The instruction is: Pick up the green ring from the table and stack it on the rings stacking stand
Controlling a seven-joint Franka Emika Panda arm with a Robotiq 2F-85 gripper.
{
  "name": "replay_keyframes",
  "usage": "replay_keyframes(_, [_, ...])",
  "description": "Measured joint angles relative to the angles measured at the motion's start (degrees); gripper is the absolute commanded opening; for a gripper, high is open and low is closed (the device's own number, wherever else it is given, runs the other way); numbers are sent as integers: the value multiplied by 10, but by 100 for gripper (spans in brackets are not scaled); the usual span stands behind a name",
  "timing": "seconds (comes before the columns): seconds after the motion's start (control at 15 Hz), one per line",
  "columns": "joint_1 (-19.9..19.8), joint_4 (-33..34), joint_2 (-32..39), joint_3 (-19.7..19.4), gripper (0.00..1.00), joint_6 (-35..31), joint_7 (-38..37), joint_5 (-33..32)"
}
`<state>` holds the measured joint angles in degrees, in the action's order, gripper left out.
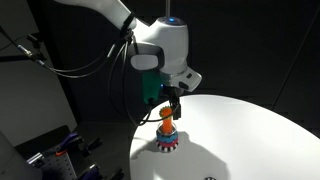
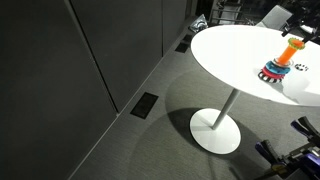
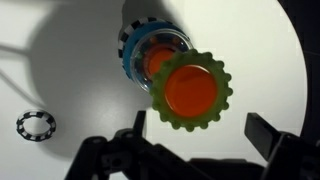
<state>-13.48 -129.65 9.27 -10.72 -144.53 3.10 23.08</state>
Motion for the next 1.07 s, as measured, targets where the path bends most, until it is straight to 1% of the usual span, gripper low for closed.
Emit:
replay_keyframes(0.07, [0, 0, 1, 0, 66, 1, -4, -2])
replay_keyframes(0.2, [0, 1, 2, 0, 47, 3, -8, -3])
replay_keyframes(0.33, [0, 3, 4, 0, 32, 4, -11, -3])
replay_keyframes(0.4, [0, 4, 7, 0, 30, 4, -12, -3])
replay_keyframes(0.8, [0, 13, 14, 0, 30, 5, -23, -7])
replay_keyframes(1.07, [4, 14, 15, 0, 30, 5, -64, -42])
